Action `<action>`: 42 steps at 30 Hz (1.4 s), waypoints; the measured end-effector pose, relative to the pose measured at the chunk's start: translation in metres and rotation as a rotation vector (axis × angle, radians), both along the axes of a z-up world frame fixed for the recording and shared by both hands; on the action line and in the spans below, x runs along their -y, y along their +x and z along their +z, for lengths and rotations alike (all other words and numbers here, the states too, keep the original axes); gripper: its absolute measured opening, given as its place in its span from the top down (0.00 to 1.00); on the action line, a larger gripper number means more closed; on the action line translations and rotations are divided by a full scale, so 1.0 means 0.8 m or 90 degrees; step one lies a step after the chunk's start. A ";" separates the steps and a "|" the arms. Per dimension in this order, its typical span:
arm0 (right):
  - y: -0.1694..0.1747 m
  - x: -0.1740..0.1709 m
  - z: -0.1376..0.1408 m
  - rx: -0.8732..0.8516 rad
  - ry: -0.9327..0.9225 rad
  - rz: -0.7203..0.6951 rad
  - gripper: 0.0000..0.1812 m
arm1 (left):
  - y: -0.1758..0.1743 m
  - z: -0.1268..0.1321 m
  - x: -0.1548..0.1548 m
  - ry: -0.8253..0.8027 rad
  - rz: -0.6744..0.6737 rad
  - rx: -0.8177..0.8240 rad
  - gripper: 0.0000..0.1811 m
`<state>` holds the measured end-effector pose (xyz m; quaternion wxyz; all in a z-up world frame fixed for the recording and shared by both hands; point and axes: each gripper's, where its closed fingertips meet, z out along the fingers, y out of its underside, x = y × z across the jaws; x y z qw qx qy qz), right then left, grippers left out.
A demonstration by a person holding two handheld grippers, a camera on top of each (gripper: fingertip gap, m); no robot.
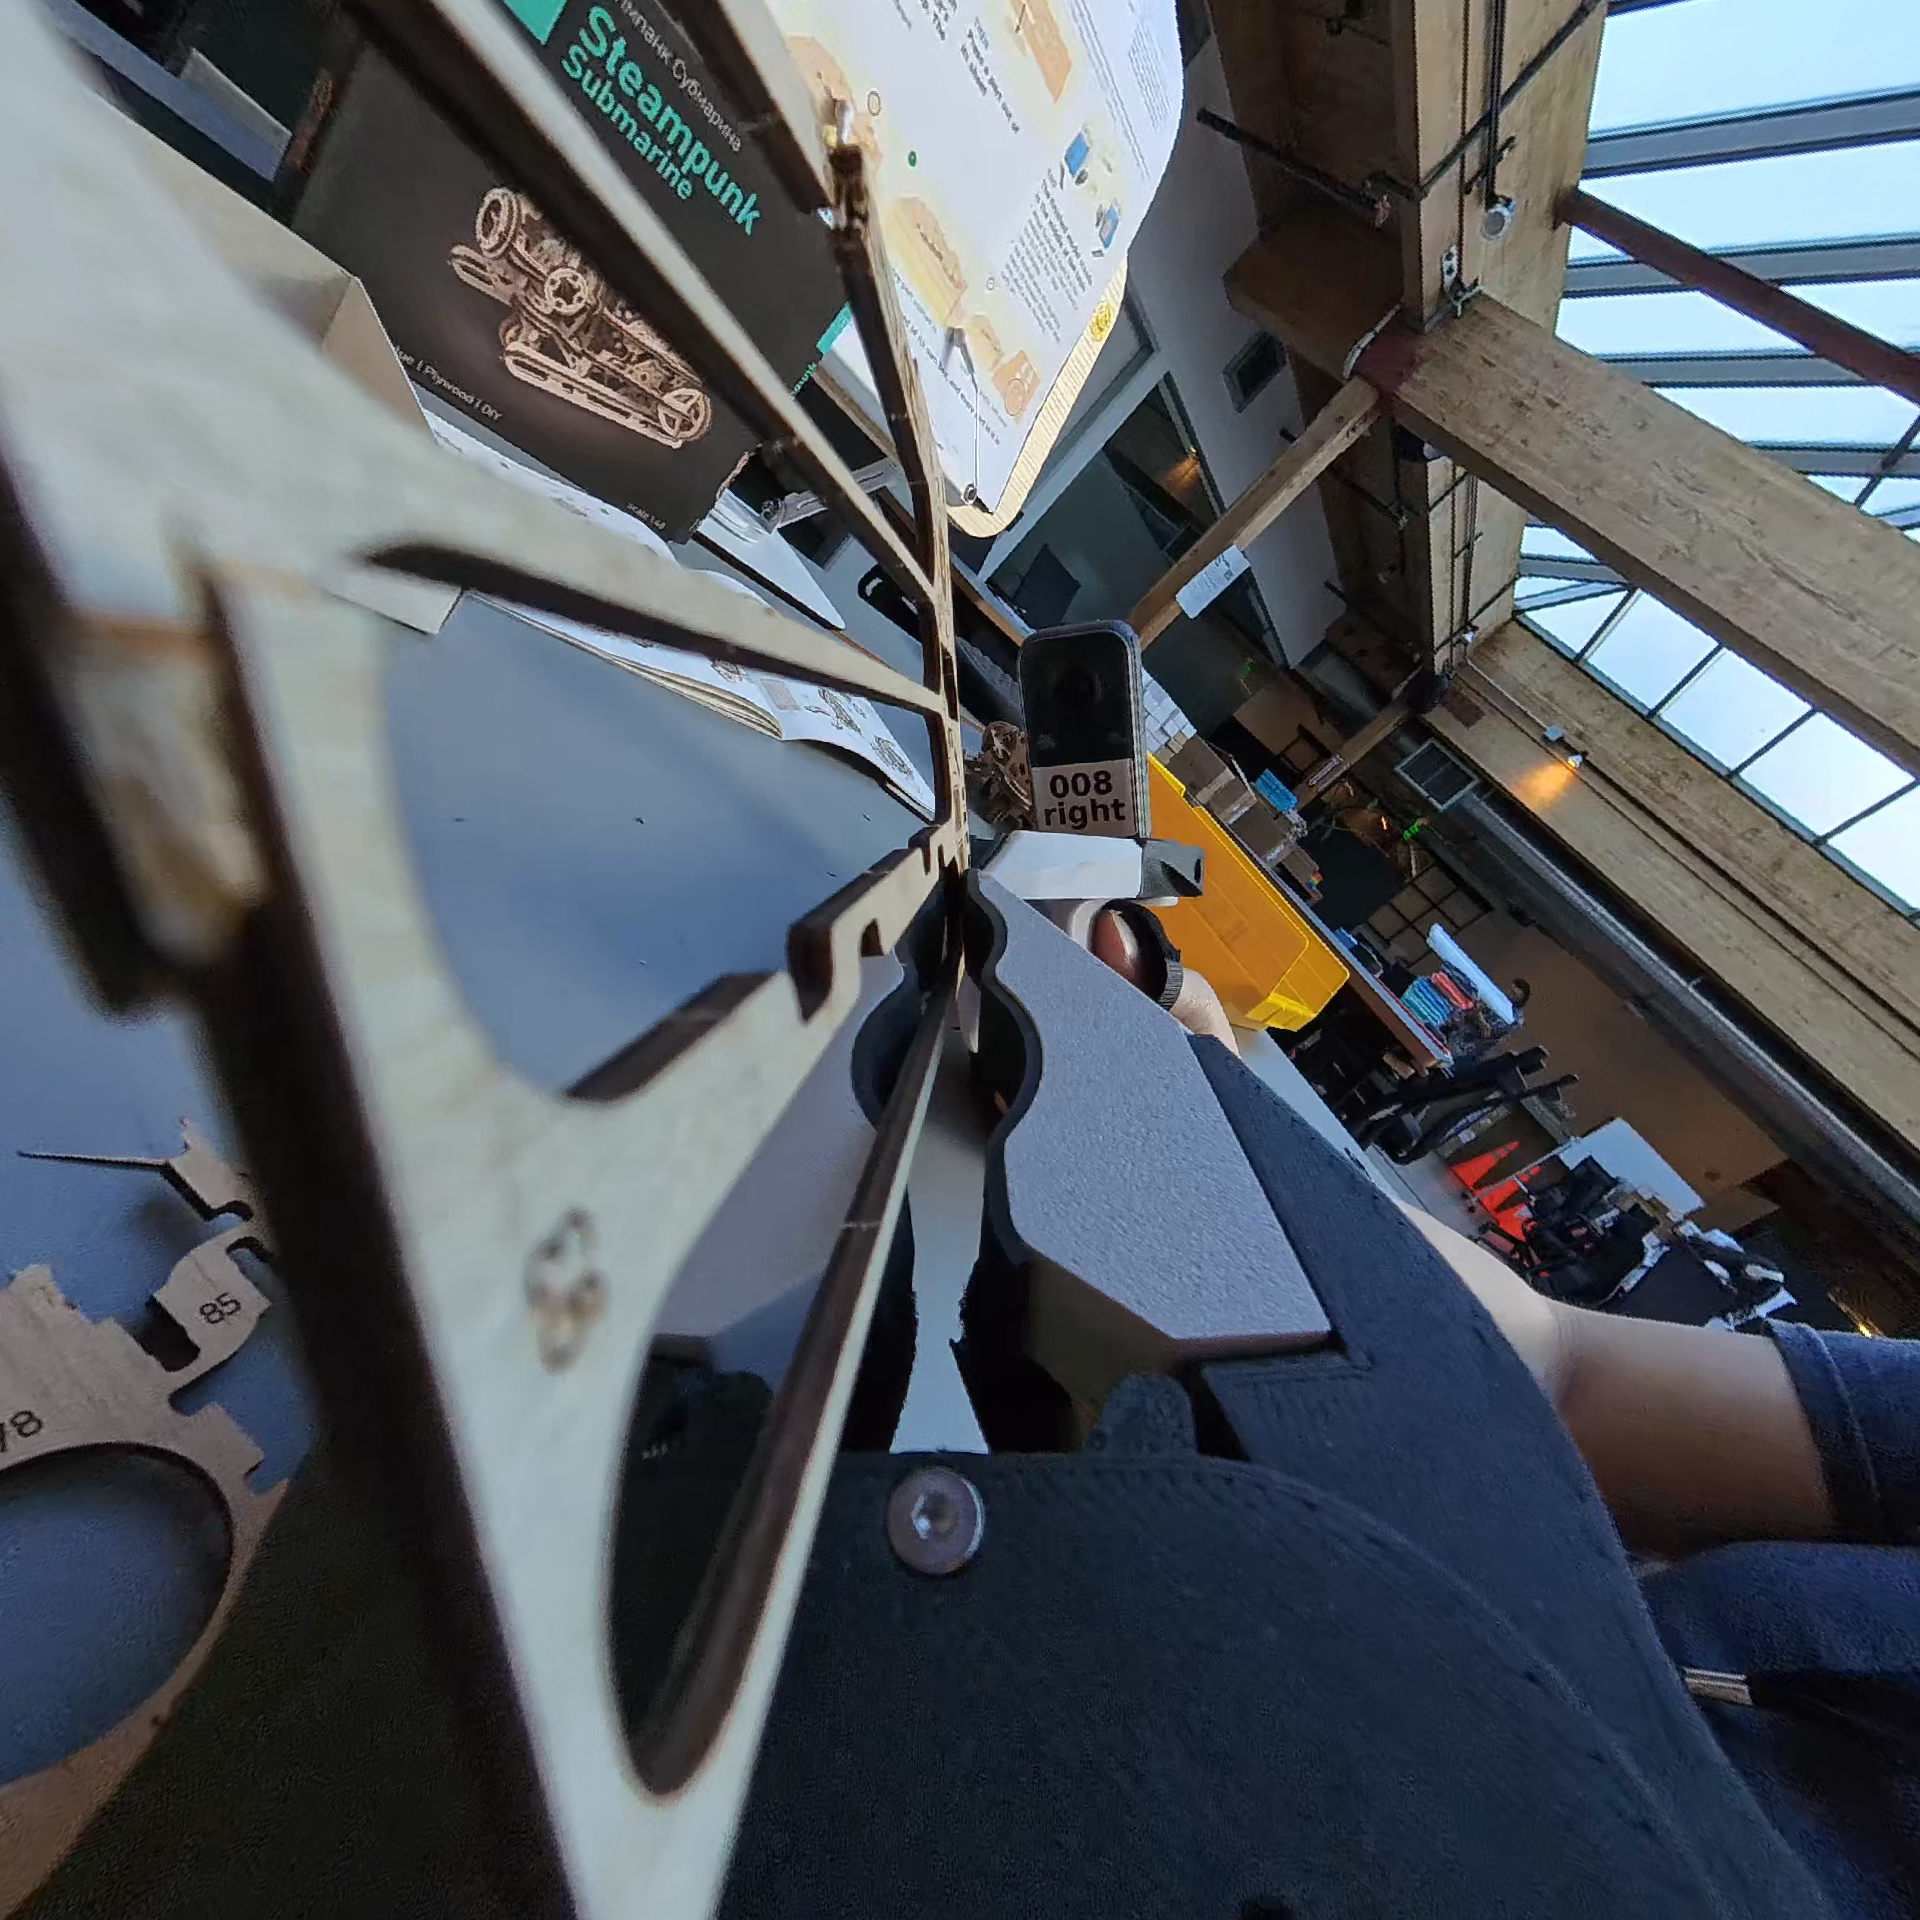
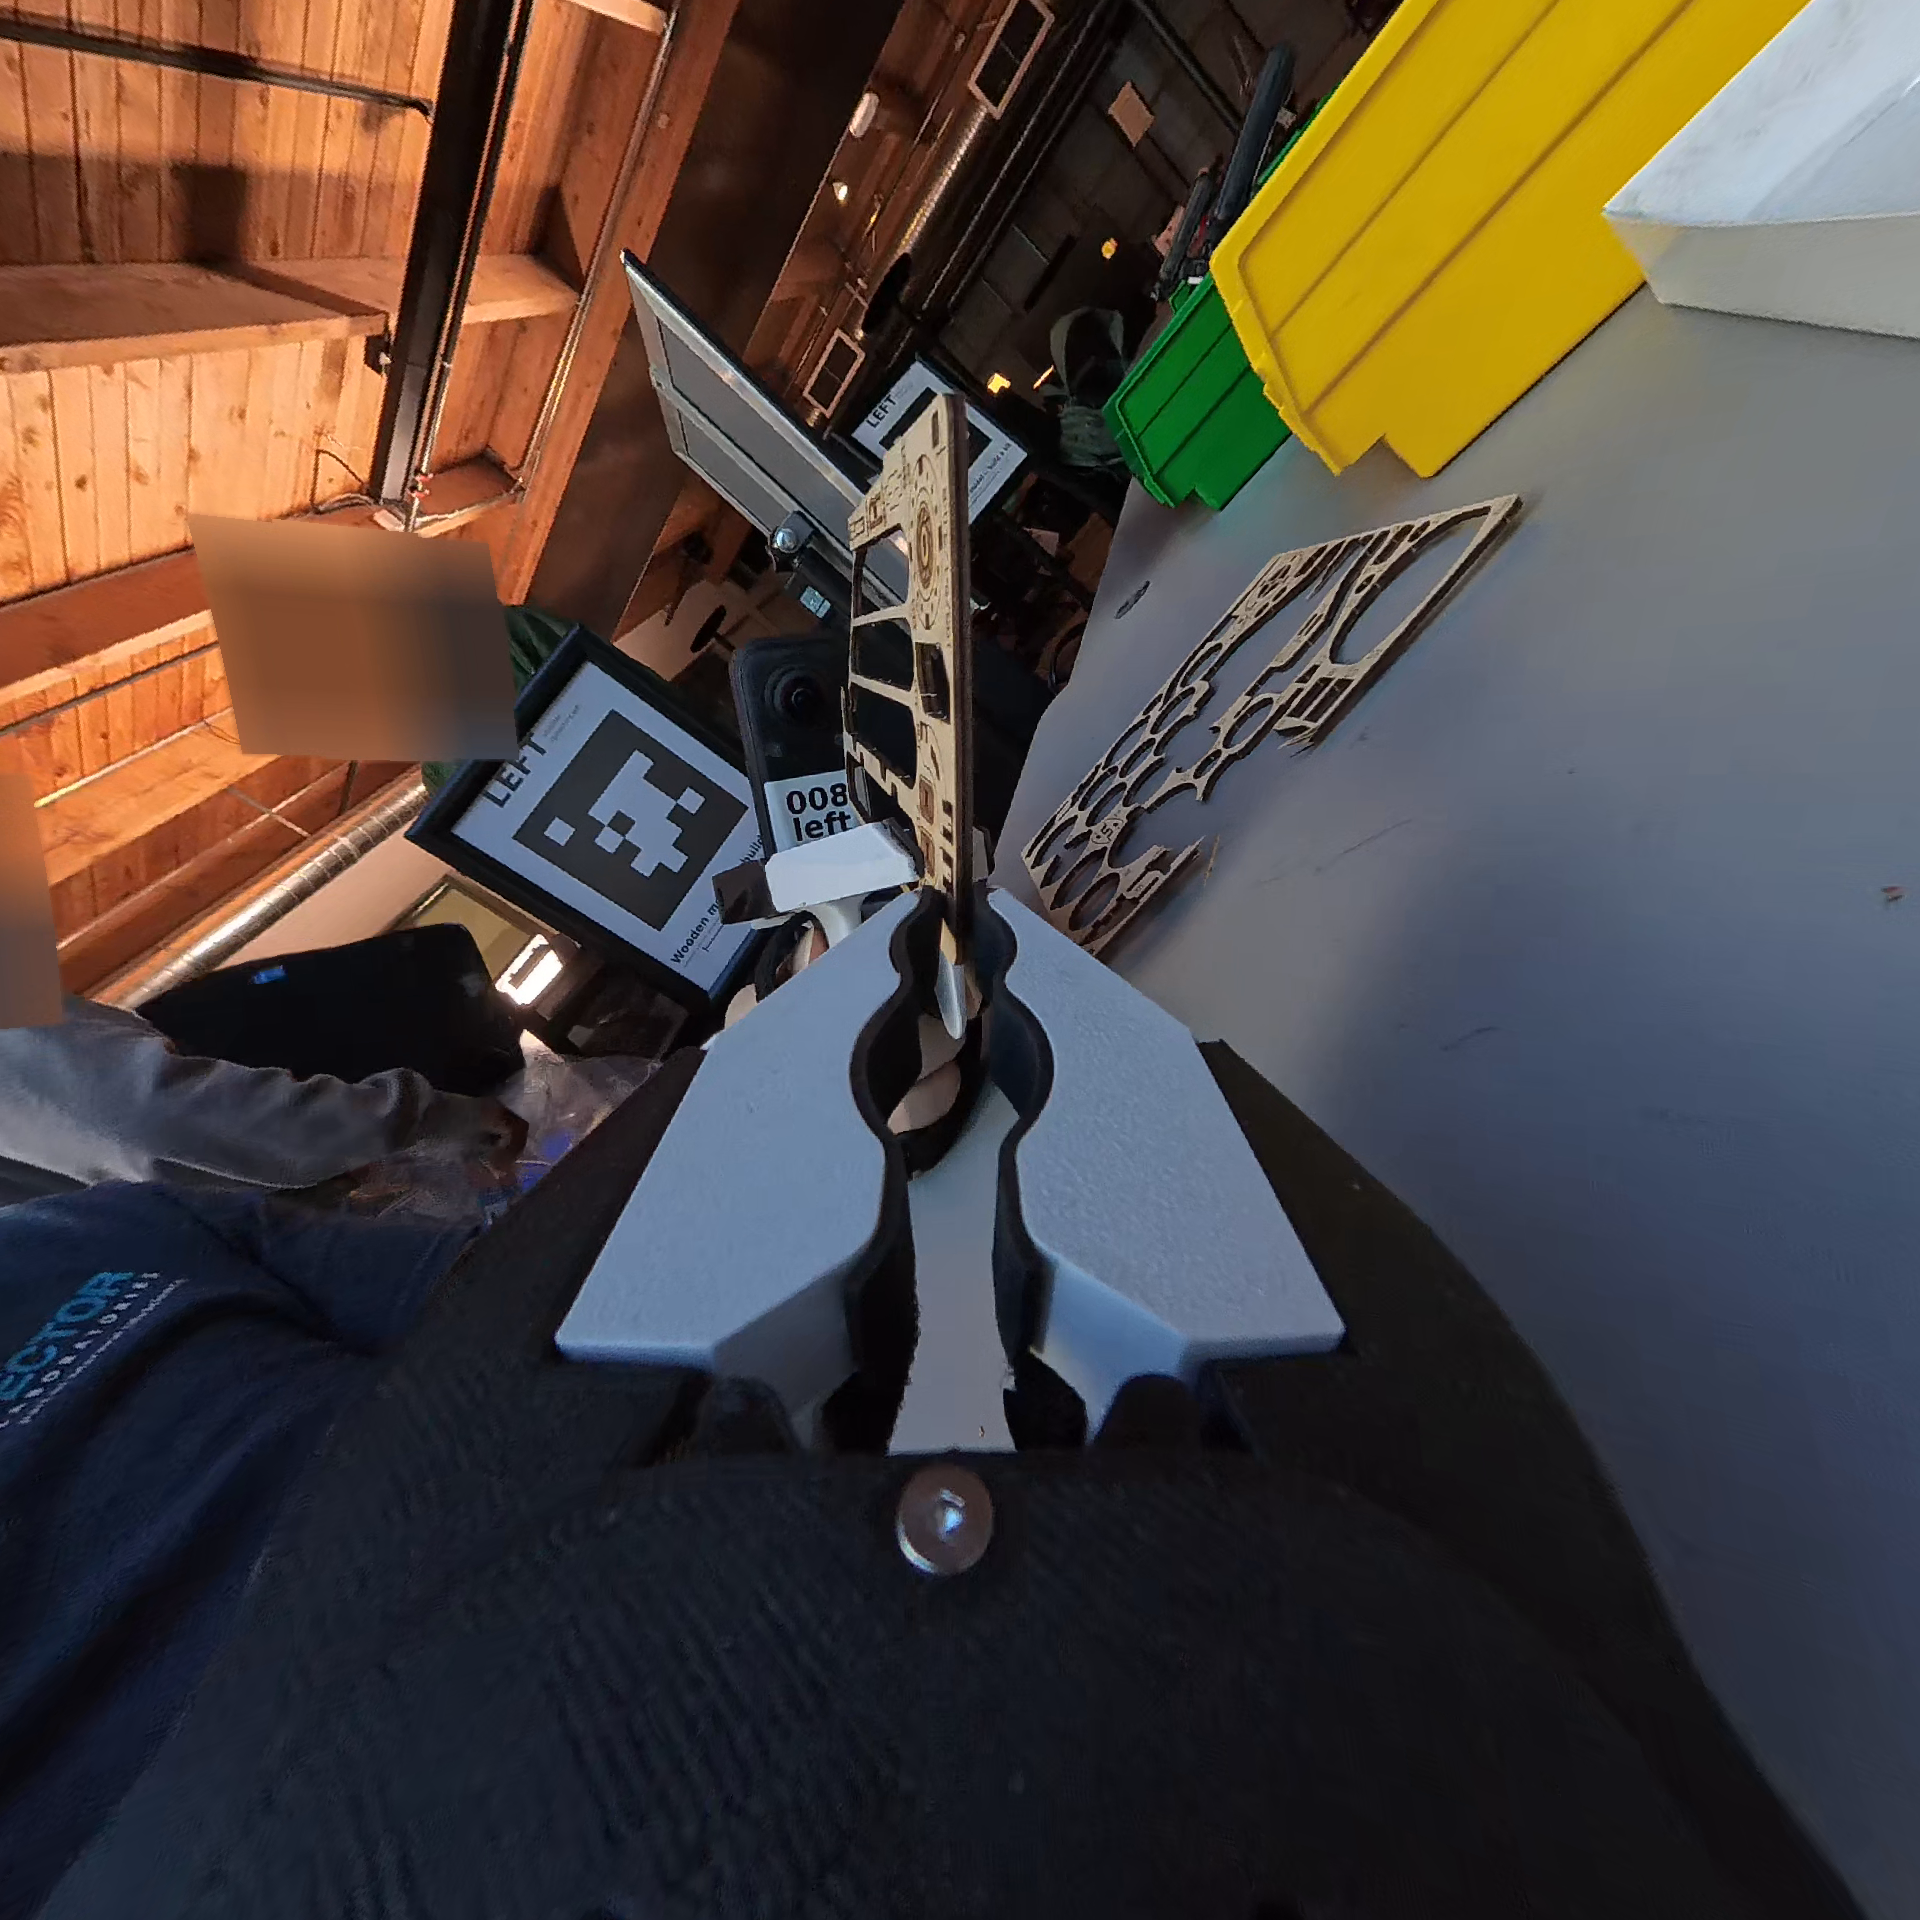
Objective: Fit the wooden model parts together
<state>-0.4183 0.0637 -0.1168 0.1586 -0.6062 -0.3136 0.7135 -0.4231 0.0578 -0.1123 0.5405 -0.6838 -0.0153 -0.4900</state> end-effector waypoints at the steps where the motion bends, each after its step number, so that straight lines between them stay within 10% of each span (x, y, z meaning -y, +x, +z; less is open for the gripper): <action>1: 0.000 0.000 0.000 0.000 0.002 0.000 0.98 | 0.000 0.000 0.000 0.000 -0.001 0.002 1.00; 42: -0.004 0.012 0.002 -0.006 0.035 0.007 0.93 | -0.001 0.003 0.002 0.008 0.001 0.008 1.00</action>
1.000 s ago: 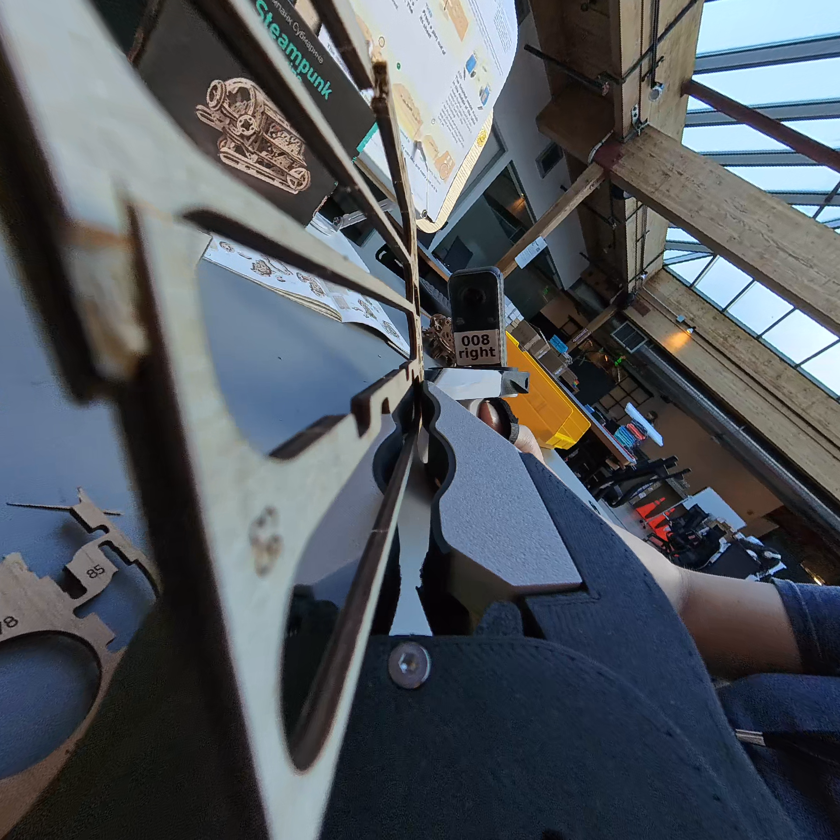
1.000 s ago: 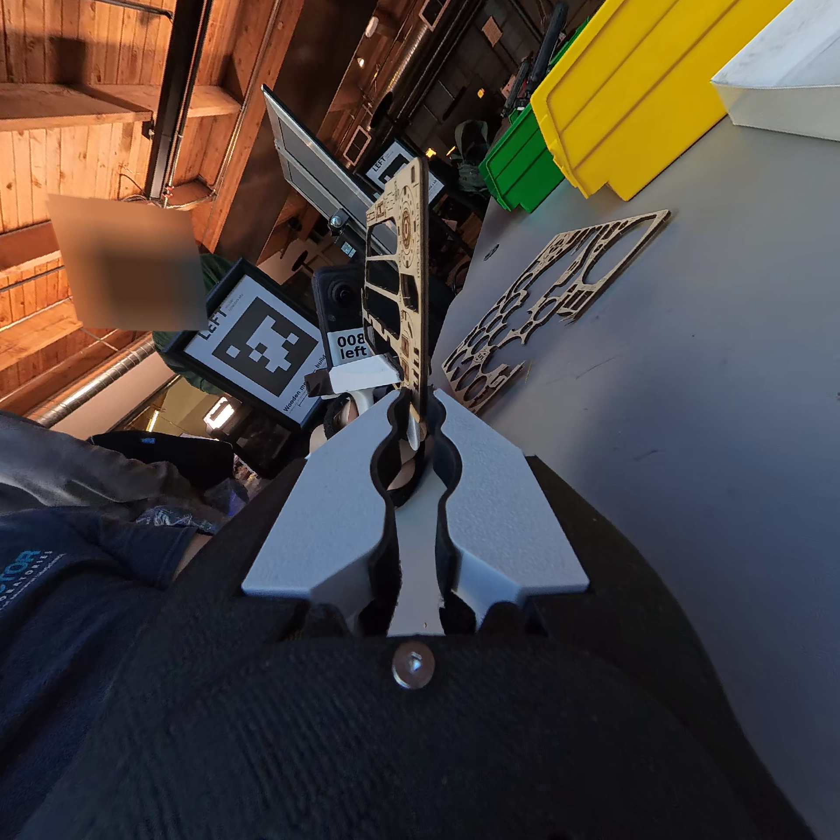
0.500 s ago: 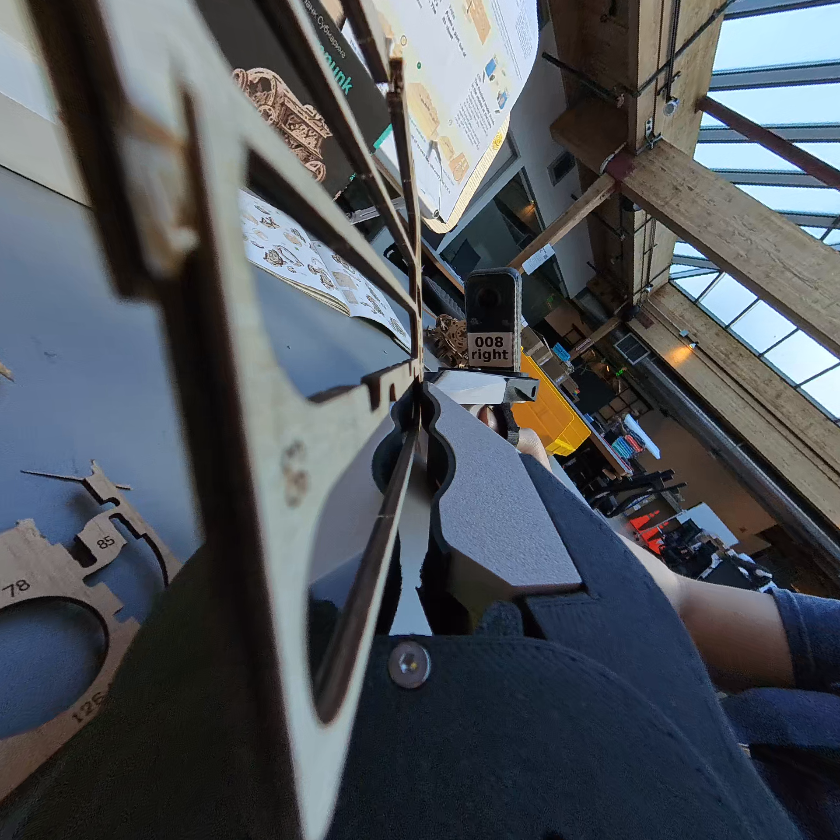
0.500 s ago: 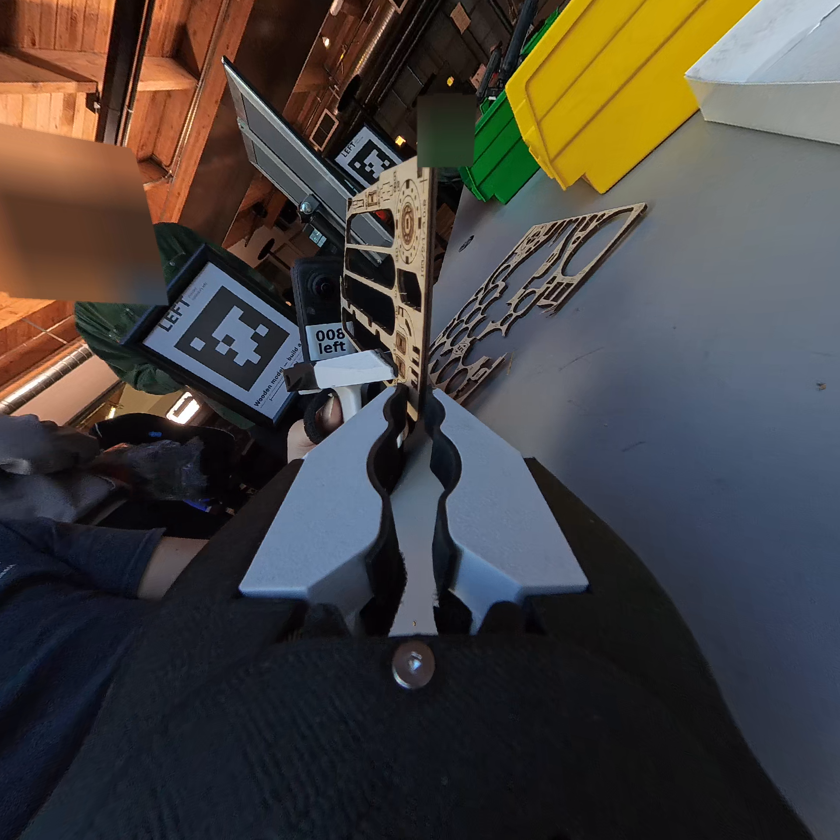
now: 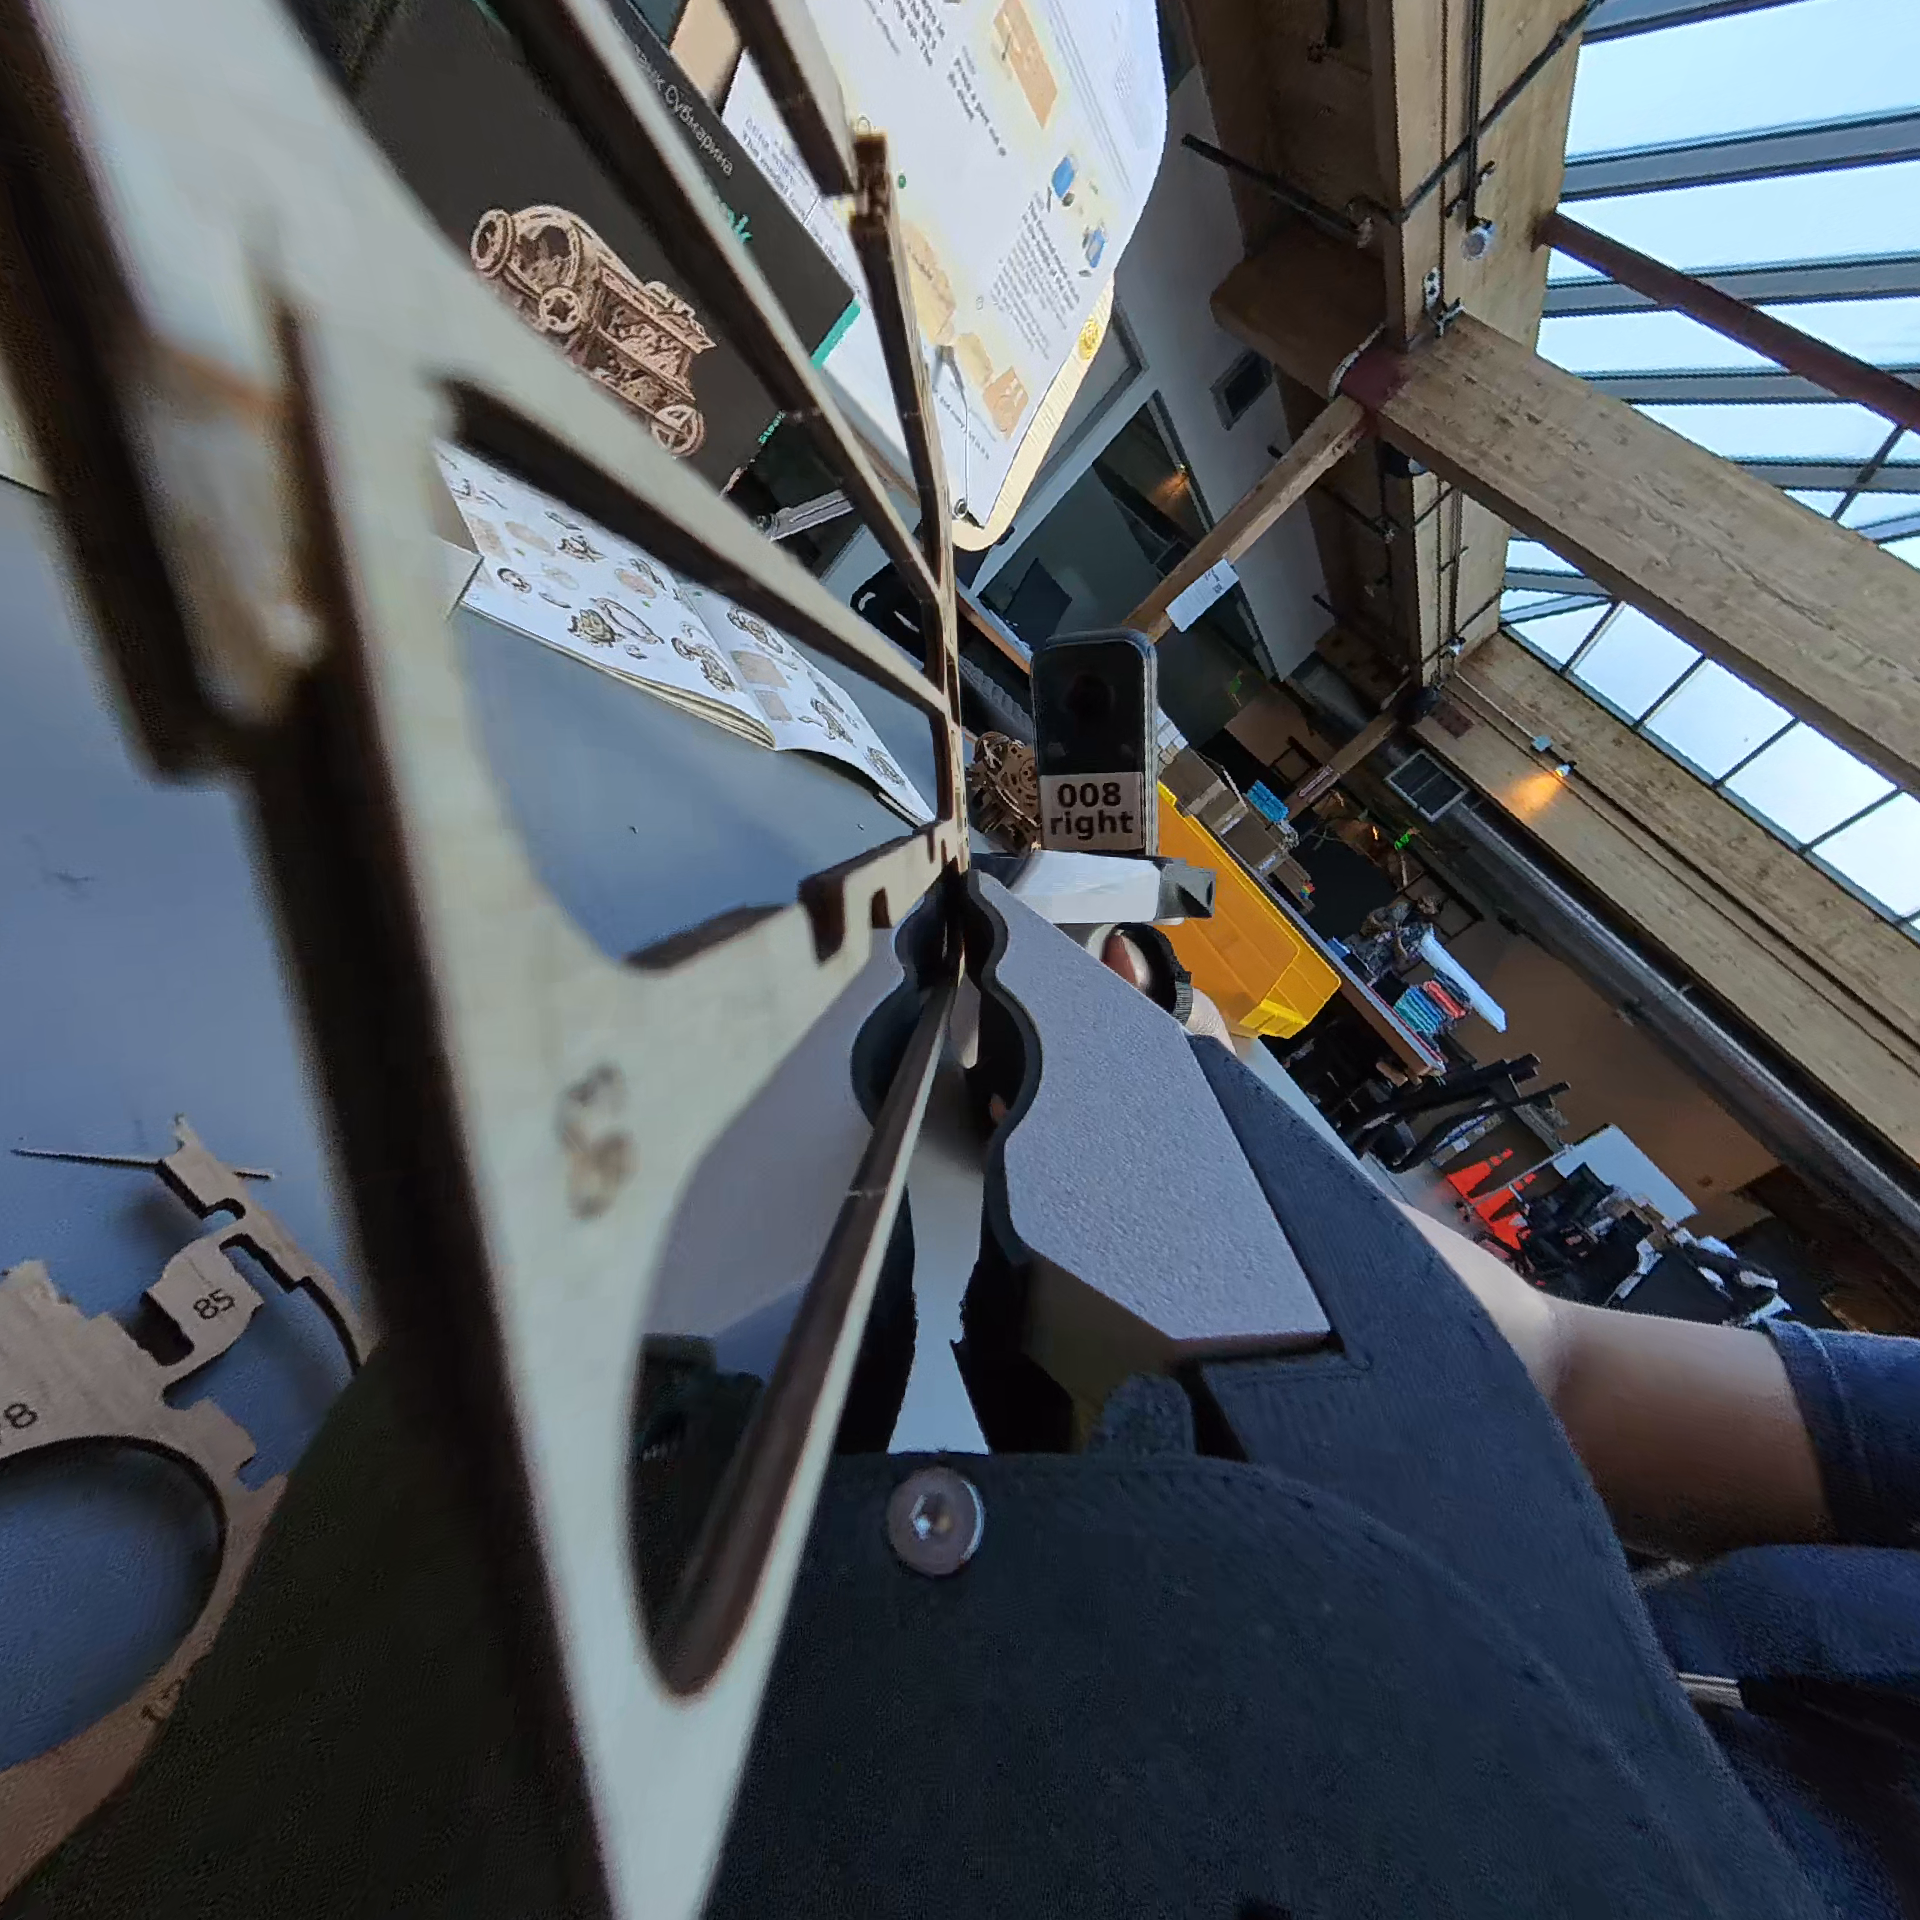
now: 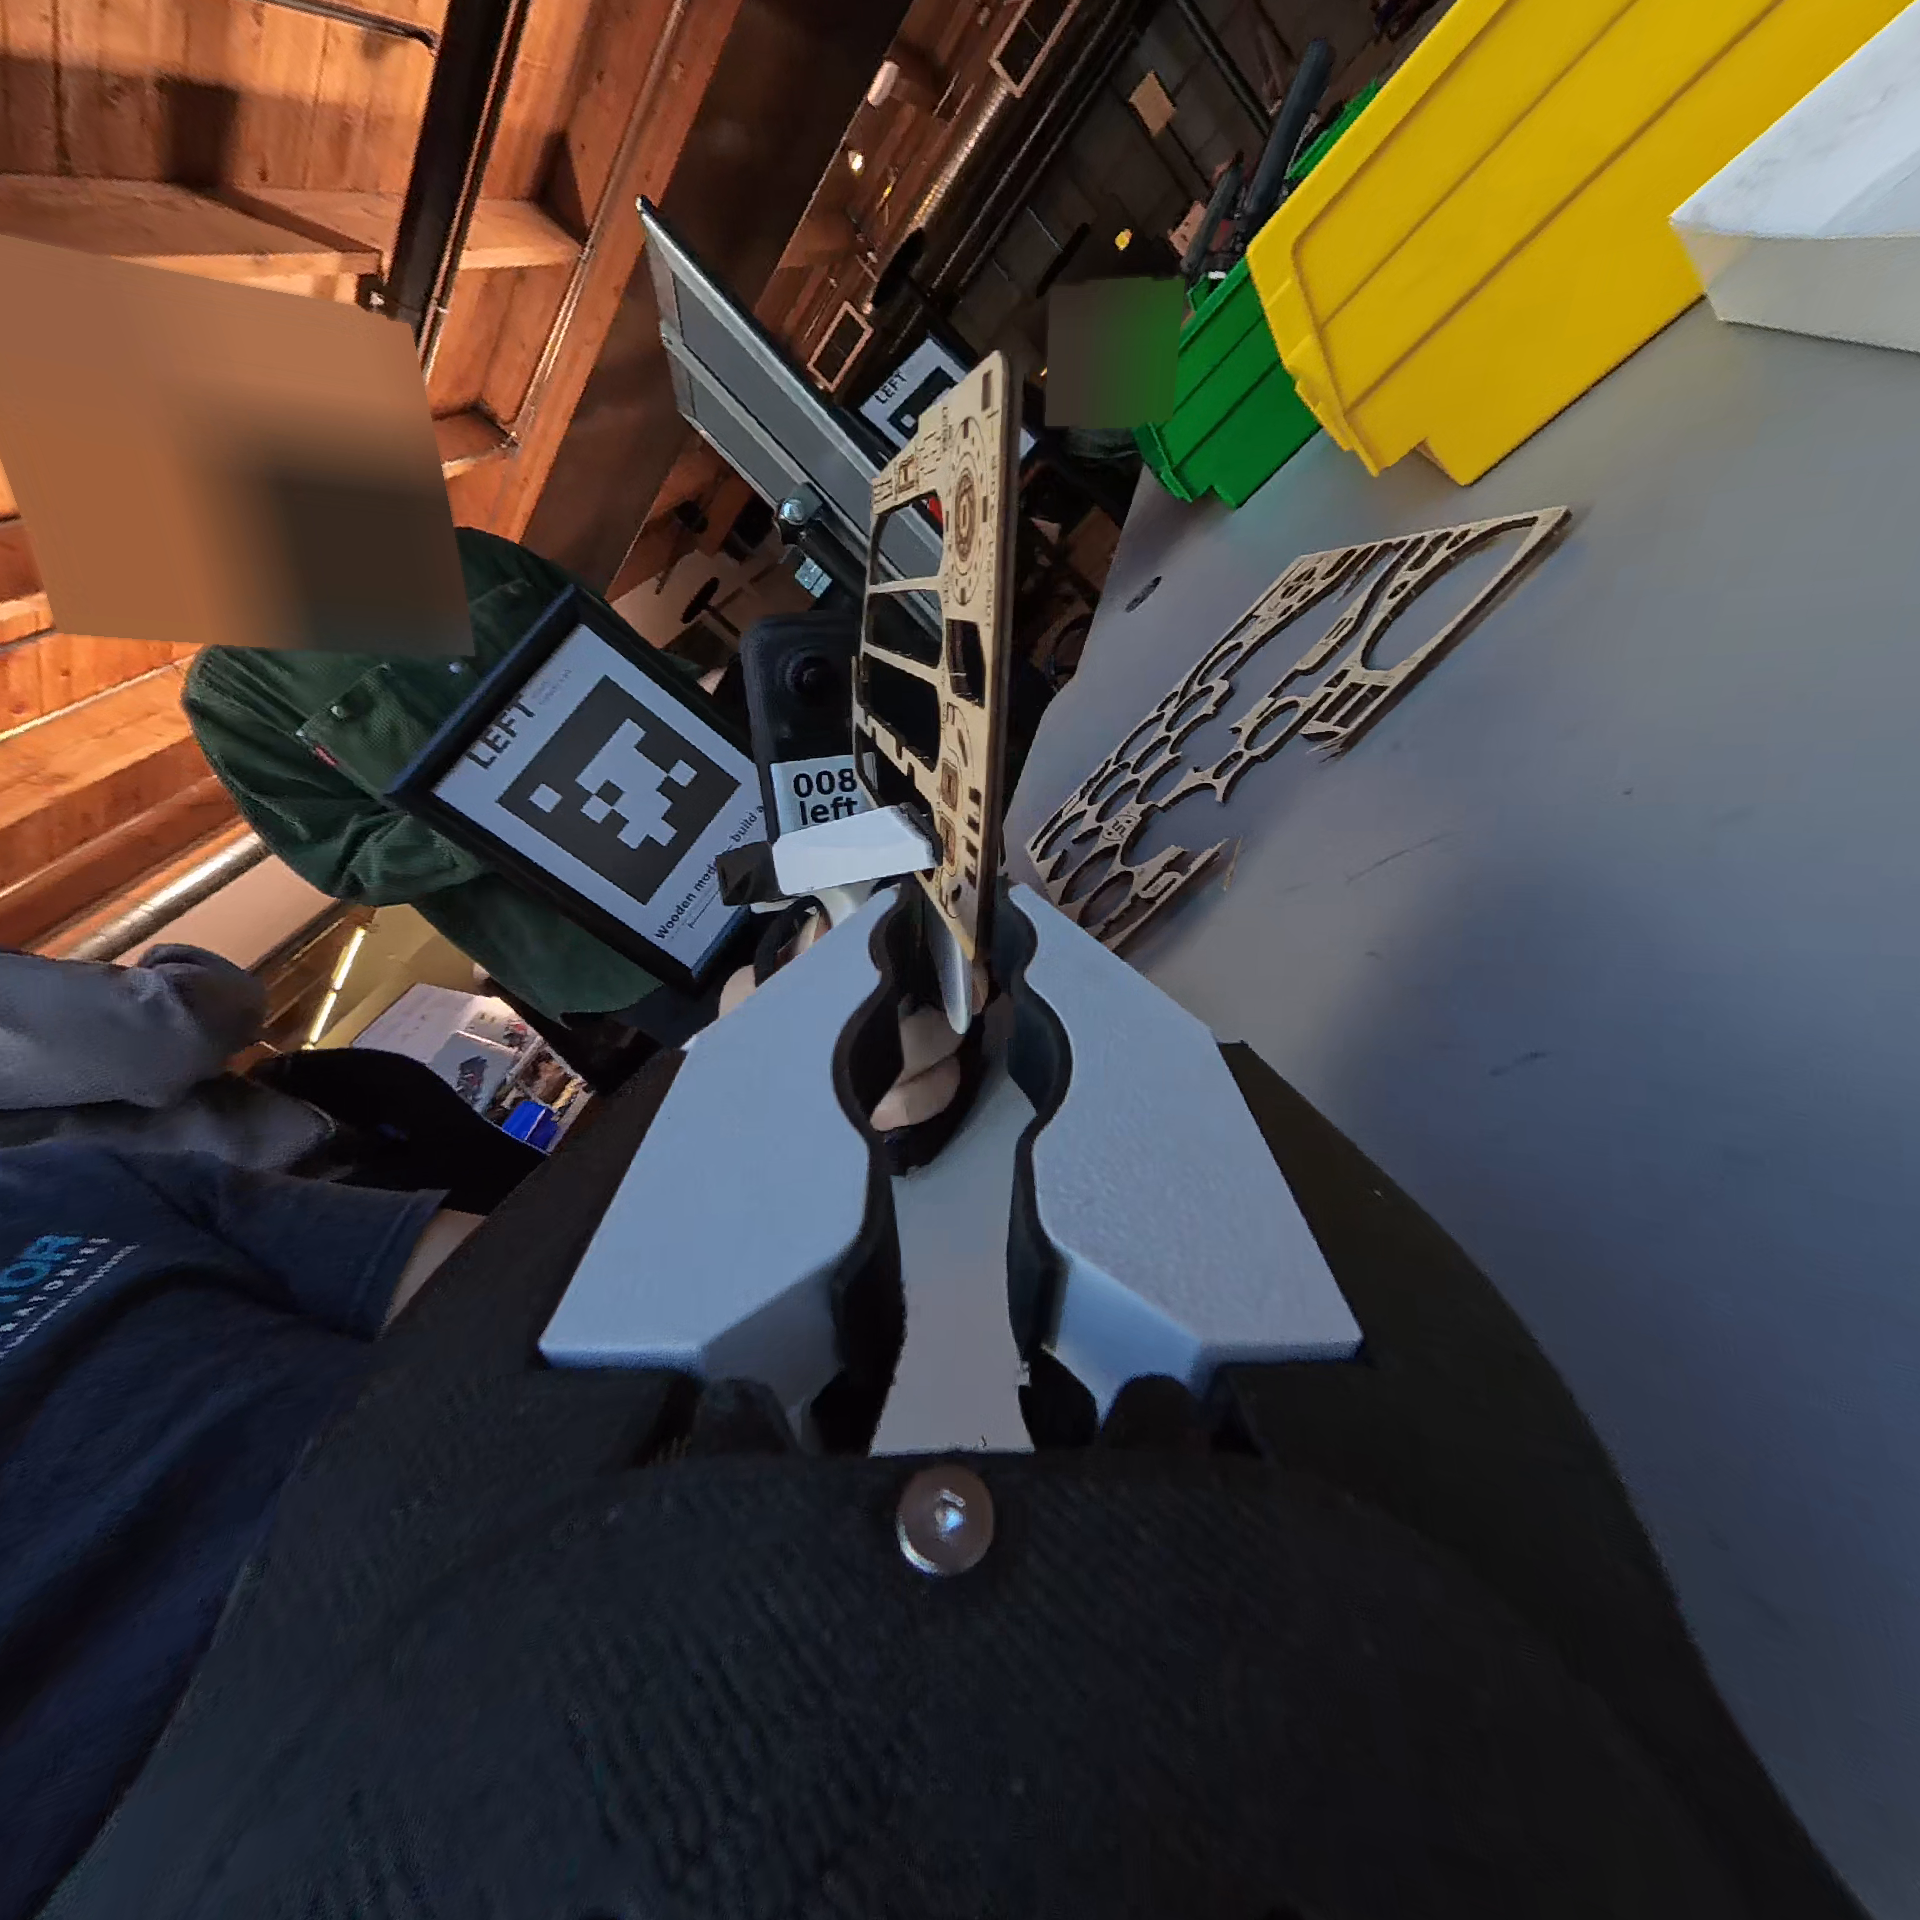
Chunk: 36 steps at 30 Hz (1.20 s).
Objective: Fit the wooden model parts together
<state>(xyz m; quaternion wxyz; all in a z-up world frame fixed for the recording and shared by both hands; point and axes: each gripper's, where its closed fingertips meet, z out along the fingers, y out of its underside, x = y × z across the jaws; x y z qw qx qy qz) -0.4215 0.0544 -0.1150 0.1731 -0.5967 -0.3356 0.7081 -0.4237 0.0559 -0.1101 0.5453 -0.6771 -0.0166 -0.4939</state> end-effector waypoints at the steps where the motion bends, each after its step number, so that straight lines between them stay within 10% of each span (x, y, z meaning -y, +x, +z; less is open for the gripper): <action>1: 0.000 -0.001 -0.001 0.004 0.001 -0.002 0.95 | 0.000 0.000 0.000 -0.001 -0.004 0.006 1.00; 36: -0.004 0.008 -0.007 0.029 0.020 0.018 0.98 | -0.001 0.002 0.007 0.003 -0.010 0.022 1.00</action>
